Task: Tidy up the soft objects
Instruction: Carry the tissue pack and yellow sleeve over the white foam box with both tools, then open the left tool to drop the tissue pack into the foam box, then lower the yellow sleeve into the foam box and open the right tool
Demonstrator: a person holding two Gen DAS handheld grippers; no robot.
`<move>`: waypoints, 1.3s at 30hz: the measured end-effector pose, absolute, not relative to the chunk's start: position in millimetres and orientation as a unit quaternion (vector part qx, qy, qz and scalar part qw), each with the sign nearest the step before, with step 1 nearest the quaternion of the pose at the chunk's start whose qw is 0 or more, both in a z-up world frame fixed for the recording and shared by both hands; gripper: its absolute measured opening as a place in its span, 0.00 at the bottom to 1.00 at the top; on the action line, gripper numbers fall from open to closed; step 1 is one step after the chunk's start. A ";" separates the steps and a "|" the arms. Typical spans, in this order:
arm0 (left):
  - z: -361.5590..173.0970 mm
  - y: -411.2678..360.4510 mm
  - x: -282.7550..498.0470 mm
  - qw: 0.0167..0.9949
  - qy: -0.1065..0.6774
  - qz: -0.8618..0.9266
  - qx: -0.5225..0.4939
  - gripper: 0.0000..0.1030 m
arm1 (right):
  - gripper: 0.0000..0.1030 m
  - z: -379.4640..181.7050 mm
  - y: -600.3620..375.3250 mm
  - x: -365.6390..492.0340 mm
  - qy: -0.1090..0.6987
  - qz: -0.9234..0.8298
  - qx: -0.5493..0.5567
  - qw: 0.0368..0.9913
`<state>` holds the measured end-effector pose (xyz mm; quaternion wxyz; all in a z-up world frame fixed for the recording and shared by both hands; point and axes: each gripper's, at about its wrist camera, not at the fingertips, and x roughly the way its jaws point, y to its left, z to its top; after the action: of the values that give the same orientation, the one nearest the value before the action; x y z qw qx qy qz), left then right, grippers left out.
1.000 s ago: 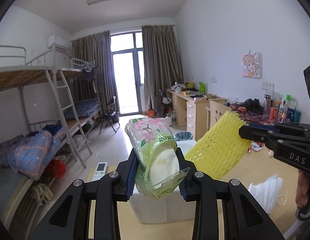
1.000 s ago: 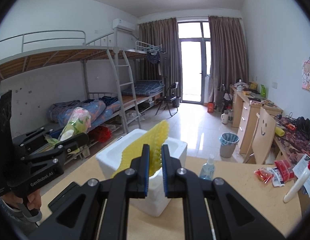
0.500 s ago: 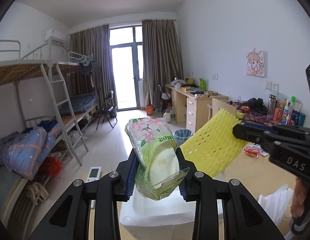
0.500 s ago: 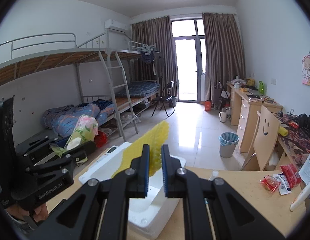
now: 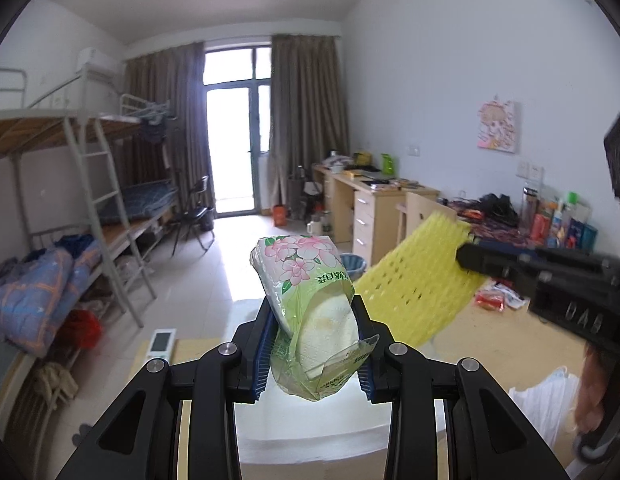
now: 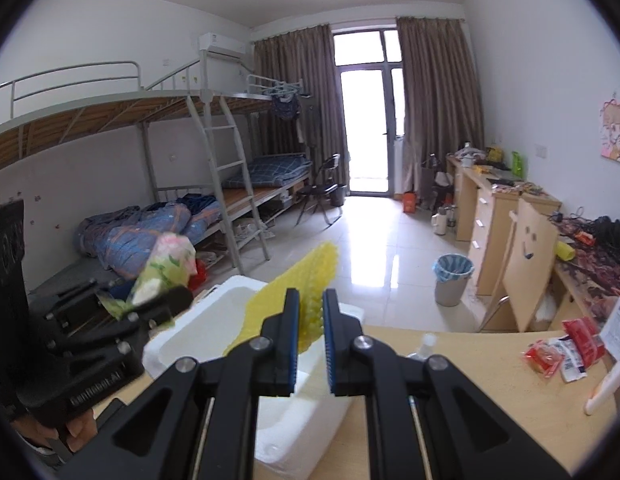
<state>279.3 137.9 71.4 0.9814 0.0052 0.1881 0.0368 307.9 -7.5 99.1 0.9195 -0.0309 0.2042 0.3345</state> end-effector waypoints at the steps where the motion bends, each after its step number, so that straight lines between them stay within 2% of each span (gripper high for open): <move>1: 69.4 134.3 281.3 0.981 0.193 0.023 0.003 0.36 | 0.14 101.2 -11.6 307.5 0.204 0.326 -0.029 0.923; 19: 58.1 132.6 302.0 0.973 0.230 0.014 -0.001 0.38 | 0.14 107.3 -27.3 311.0 0.202 0.306 -0.015 0.930; 20: 57.6 131.5 303.8 0.972 0.233 0.014 -0.001 0.39 | 0.14 107.5 -27.3 311.3 0.202 0.306 -0.016 0.930; 21: 56.9 133.0 304.5 0.972 0.236 0.017 -0.002 0.47 | 0.14 106.7 -27.5 311.2 0.201 0.306 -0.016 0.930; 22: 56.2 133.8 305.1 0.971 0.237 0.020 -0.005 0.58 | 0.14 106.7 -27.5 311.2 0.202 0.307 -0.016 0.930; 23: 56.2 135.1 305.0 0.972 0.235 0.021 -0.008 0.65 | 0.14 106.7 -27.3 311.4 0.201 0.306 -0.016 0.930; 24: 57.1 137.1 303.7 0.973 0.231 0.025 -0.013 0.79 | 0.14 106.6 -27.1 310.8 0.201 0.306 -0.016 0.931; 25: 58.6 138.6 301.9 0.974 0.225 0.033 -0.015 0.89 | 0.14 106.5 -27.1 310.7 0.201 0.305 -0.015 0.931; 28: 62.7 141.2 297.0 0.976 0.215 0.038 -0.022 0.99 | 0.14 105.4 -29.0 313.8 0.203 0.302 -0.013 0.931; 39: 73.7 146.2 270.5 0.979 0.186 0.089 -0.003 0.99 | 0.14 95.6 -15.2 313.1 0.217 0.327 -0.014 0.920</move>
<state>270.5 146.2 73.7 0.9786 -0.0031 0.1857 0.0891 313.1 -15.2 95.6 0.9199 -0.0143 0.2166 0.3266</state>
